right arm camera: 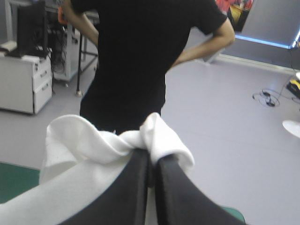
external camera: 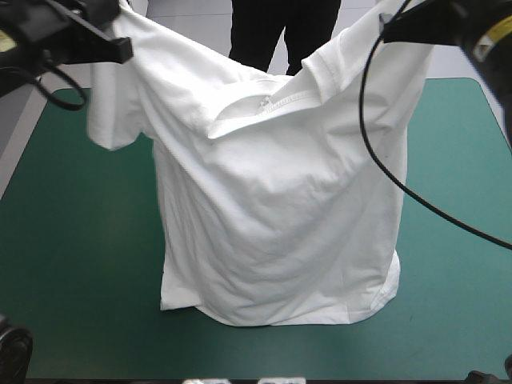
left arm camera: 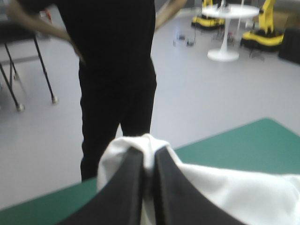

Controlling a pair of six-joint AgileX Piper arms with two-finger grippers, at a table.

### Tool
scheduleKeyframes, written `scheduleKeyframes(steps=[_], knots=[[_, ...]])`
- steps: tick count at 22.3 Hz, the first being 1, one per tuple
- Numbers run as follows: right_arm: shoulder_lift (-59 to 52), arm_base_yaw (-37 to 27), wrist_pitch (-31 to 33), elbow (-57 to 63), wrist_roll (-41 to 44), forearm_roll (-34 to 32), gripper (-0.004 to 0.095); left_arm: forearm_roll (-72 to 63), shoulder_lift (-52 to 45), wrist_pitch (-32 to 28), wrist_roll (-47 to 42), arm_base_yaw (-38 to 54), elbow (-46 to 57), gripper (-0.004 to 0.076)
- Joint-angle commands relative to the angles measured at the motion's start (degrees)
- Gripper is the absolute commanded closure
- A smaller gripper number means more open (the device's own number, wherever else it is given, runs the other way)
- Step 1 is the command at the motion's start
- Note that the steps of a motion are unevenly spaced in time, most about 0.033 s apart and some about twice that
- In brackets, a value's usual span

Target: Fold the cloth

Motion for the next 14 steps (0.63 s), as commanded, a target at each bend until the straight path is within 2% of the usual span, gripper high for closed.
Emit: scheduleKeyframes(steps=[1, 5, 6, 8, 12, 14], knots=[[-0.10, -4.89, -4.48, 6.24, 1.96, 0.94, 0.0925, 0.61, 1.90, -3.87, -0.76, -0.29, 3.45, 0.0733], [1.15, -14.50, -10.86, 16.76, 1.99, 13.88, 0.0925, 4.34, 6.59, -4.90, -1.59, -0.29, 5.69, 0.0733], [2.36, -18.49, -13.67, 20.85, 0.46, 20.87, 0.0925, 6.07, 9.20, -6.15, -2.43, -0.29, 5.69, 0.0733], [5.52, -23.38, -15.99, 24.66, -0.88, 28.86, 0.0925, 7.13, 13.62, -8.07, -2.78, -0.29, 5.69, 0.0733], [14.53, -29.06, -16.29, 24.95, -4.27, 37.28, 0.0925, 8.26, 23.32, -8.54, -3.97, -0.29, 5.69, 0.0733], [17.97, -29.81, -17.59, 24.95, -4.64, 38.25, 0.0925, 8.42, 27.16, -8.54, -3.97, -0.29, 5.69, 0.0733]])
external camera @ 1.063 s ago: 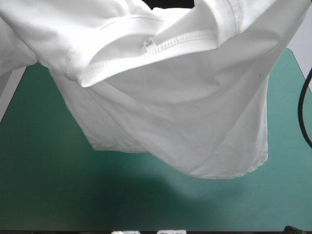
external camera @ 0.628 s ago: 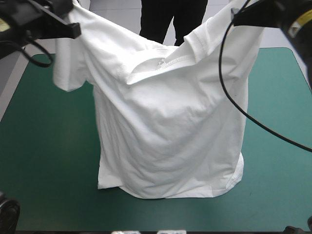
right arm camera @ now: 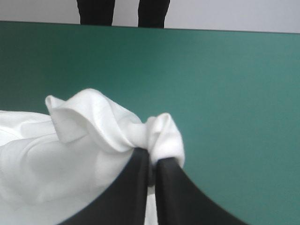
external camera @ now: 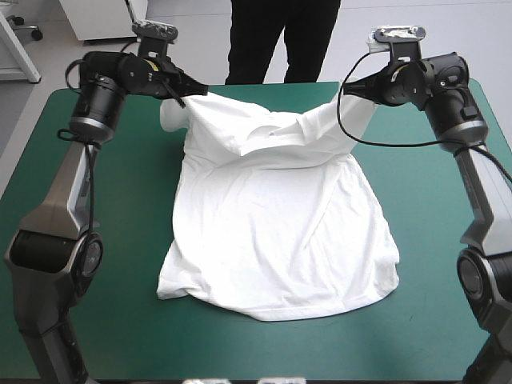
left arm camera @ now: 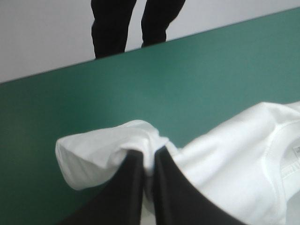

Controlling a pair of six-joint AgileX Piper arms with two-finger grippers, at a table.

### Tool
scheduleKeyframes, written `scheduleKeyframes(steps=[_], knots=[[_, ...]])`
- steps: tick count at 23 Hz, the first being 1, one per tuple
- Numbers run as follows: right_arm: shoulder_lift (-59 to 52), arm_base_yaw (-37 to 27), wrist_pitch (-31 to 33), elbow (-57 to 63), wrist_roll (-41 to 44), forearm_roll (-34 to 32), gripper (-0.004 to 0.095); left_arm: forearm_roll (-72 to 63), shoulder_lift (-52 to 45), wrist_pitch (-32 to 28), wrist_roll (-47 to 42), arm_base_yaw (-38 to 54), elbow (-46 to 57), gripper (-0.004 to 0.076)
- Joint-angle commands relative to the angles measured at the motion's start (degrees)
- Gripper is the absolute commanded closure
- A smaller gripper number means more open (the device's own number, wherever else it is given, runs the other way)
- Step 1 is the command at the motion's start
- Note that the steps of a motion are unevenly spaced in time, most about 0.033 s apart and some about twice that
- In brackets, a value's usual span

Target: Fold the cloth

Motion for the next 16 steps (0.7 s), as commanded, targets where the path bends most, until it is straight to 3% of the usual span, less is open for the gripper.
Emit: scheduleKeyframes(steps=[1, 6, 8, 11, 13, 14, 16], knots=[[1.57, -0.94, -5.57, -1.43, -1.31, 0.99, 0.0925, 0.23, 1.39, -3.86, -0.71, -0.29, -1.39, 0.0733], [7.21, -0.94, -7.73, -1.43, -1.44, 0.98, 0.0919, 4.90, 6.54, -4.66, -0.71, -0.09, -1.39, 0.0733], [8.35, -0.94, -7.36, -1.43, -3.01, 1.85, 0.0819, 4.90, 7.57, -4.53, -0.71, 0.14, -1.39, 0.0700], [8.45, -1.14, -7.04, -1.58, -3.75, 5.42, 0.0466, 1.83, 7.87, -3.57, -0.28, 0.27, -1.39, 0.0432], [8.20, -1.32, -4.45, -2.76, -3.75, 6.83, 0.0311, -1.69, 7.31, -1.52, 0.50, 0.81, -2.01, 0.0223], [7.78, -1.32, -2.28, -3.30, -3.75, 6.83, 0.0267, -1.97, 6.63, -0.20, 1.12, 0.93, -2.31, 0.0124], [6.26, -1.32, 0.19, -3.56, -3.38, 6.67, 0.0266, -1.97, 4.46, 2.07, 1.19, 1.37, -2.31, 0.0017]])
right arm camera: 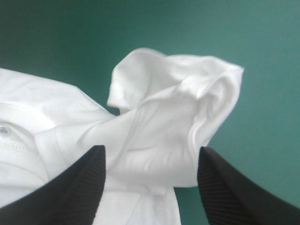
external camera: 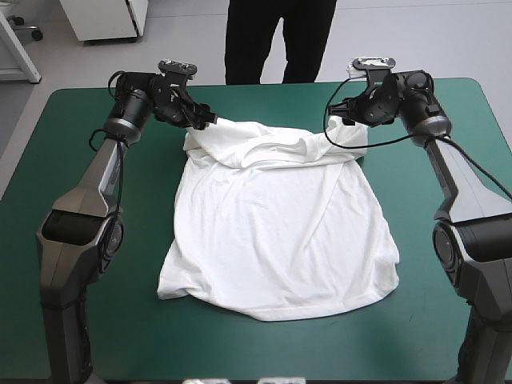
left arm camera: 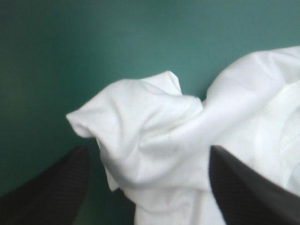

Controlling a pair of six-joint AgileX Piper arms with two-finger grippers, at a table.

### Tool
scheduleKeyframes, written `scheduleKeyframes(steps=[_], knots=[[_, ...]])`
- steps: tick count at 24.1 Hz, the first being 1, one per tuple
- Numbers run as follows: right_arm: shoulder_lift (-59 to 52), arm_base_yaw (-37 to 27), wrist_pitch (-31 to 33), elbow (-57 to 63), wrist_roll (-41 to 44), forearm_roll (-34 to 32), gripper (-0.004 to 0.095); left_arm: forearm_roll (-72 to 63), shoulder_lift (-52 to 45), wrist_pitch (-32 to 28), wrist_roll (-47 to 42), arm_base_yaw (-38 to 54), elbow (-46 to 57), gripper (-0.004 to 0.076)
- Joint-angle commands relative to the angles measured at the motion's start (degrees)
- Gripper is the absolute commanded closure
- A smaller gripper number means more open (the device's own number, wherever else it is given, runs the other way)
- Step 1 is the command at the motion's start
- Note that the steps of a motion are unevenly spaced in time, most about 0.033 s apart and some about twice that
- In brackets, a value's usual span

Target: Fold the cloth

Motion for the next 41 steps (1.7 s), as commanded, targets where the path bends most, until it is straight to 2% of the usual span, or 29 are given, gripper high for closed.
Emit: scheduleKeyframes(steps=[1, 4, 6, 8, 14, 17, 19, 21, 29, 32, 37, 41], knots=[[-6.60, -0.75, 1.78, -2.50, -0.12, 0.44, 0.0285, -1.57, -8.30, 1.34, 0.48, 0.73, -2.19, 0.0004], [-13.56, -0.75, 6.14, -2.50, -0.88, 0.16, 0.0390, -0.36, -15.59, 2.59, 0.74, 1.79, -2.19, 0.0089], [-18.13, -0.75, 9.01, -2.24, -1.86, 0.46, 0.0416, -0.62, -20.29, 4.95, 0.90, 2.28, -1.92, 0.0169], [-22.88, -0.75, 11.68, -0.37, -1.86, 0.46, 0.0416, -0.62, -25.56, 7.38, 0.99, 2.28, 0.12, 0.0213], [-38.42, -0.75, 14.11, 17.17, -2.46, 0.65, 0.0416, -0.83, -46.13, 8.62, 1.39, 1.85, 21.37, 0.0217], [-45.40, -0.75, 14.00, 26.57, -2.56, 0.65, 0.0417, 6.74, -55.47, 12.11, 1.38, -3.39, 35.08, 0.0217], [-48.02, -0.75, 14.00, 30.05, -2.56, 0.65, 0.0416, 9.95, -57.80, 14.99, -3.62, -6.83, 40.41, 0.0217], [-49.35, -0.75, 14.00, 31.73, -2.70, 0.42, 0.0416, 8.86, -58.26, 14.89, -8.75, -7.09, 43.44, 0.0217], [-50.43, -0.75, 15.62, 33.10, -2.70, 0.06, 0.0417, 4.50, -58.26, 14.47, -10.59, -7.09, 57.44, 0.0251], [-50.43, -0.75, 14.86, 33.10, -2.70, -0.03, 0.0417, 4.07, -58.26, 11.54, -10.71, -7.09, 63.25, 0.0252], [-49.66, -0.75, 14.29, 33.10, -2.70, -0.16, 0.0418, -1.05, -57.66, 2.57, -10.60, -7.09, 70.52, 0.0251], [-49.09, -0.75, 14.29, 33.10, -2.70, -0.16, 0.0418, -3.70, -55.83, -0.52, -10.60, -7.09, 74.07, 0.0251]])
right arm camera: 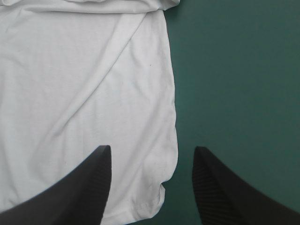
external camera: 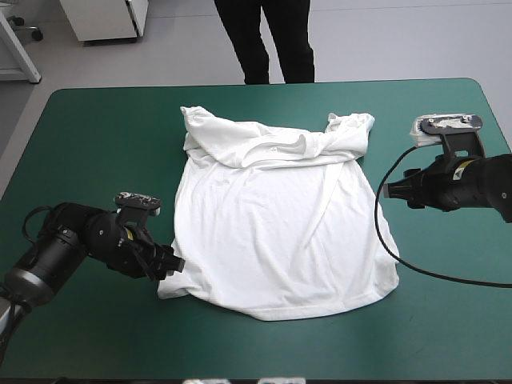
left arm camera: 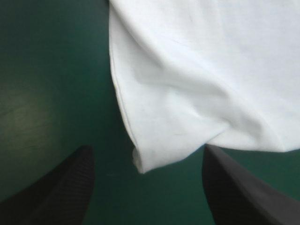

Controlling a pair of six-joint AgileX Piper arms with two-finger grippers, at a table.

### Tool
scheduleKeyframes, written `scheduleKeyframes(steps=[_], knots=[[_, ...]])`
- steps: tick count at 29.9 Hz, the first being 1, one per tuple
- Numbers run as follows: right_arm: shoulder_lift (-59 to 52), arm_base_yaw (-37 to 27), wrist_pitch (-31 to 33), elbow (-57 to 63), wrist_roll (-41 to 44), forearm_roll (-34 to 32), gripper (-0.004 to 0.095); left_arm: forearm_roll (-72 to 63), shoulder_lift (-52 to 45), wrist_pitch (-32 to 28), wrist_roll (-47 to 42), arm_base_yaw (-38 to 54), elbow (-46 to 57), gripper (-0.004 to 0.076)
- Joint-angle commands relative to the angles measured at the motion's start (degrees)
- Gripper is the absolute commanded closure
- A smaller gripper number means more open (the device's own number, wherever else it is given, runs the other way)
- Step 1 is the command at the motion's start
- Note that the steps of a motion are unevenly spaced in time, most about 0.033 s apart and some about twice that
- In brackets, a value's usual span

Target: Fold the cloth

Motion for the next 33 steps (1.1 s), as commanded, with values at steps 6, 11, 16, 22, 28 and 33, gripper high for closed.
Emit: scheduleKeyframes(steps=[6, 11, 16, 22, 28, 33], knots=[[-0.22, -0.28, -2.90, -1.34, -0.29, -0.33, 0.0422, -2.29, 3.81, -9.06, -0.68, -0.27, 5.68, 0.0252], [-0.22, -0.28, -2.90, -1.34, -0.29, -0.33, 0.0422, -5.07, 8.34, -11.74, 1.28, -0.27, 8.60, 0.0251], [-0.12, -0.28, -1.65, -1.33, -0.29, -0.33, 0.0422, -3.89, 11.56, -13.40, 1.28, -1.49, 9.07, 0.0283], [1.21, -0.28, 2.43, 1.11, -0.25, -0.94, 0.0420, -4.76, 13.22, -13.26, 1.03, -5.32, 9.07, 0.0621], [1.99, -0.28, -0.53, 10.88, -0.25, 0.38, 0.0394, -5.18, 13.22, -13.53, 1.03, -6.92, 9.07, 0.0733], [3.21, -0.28, -6.63, 20.17, -0.03, 3.45, 0.0385, -5.29, 13.22, -13.29, 1.03, -6.92, 9.07, 0.0733]])
